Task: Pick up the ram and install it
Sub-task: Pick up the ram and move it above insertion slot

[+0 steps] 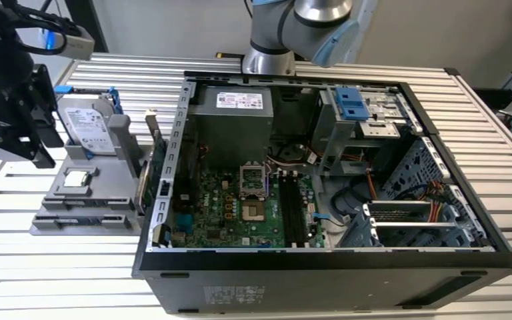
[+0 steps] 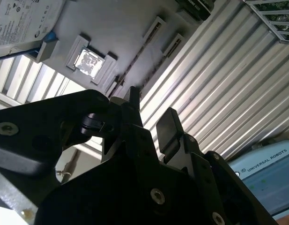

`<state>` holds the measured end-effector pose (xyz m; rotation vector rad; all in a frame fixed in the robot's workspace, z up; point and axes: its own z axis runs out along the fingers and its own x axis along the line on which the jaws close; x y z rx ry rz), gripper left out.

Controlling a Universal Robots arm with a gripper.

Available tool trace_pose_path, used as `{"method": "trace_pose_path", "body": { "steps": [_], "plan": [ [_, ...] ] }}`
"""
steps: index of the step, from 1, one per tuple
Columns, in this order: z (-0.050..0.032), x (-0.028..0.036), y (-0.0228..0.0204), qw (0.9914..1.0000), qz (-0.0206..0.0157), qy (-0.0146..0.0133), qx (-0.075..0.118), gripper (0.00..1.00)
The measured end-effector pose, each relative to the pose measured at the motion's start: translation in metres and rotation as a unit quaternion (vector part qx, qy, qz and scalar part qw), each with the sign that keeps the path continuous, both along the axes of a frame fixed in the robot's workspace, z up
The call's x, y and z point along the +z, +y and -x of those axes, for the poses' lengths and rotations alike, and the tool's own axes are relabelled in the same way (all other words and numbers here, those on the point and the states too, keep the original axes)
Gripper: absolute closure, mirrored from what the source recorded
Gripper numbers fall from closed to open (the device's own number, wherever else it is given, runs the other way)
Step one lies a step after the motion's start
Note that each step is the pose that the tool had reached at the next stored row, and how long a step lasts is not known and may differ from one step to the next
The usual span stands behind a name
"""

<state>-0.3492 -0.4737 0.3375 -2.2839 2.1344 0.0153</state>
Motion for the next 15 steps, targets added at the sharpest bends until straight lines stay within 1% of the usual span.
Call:
{"method": "trace_pose_path", "body": {
  "steps": [10, 15],
  "plan": [
    [0.0, -0.0099, 0.0, 1.0, 0.0015, -0.0001, 0.0, 0.0],
    [0.0, -0.0105, 0.0, 1.0, 0.0016, -0.0001, 0.0, 0.0]
  ]
}}
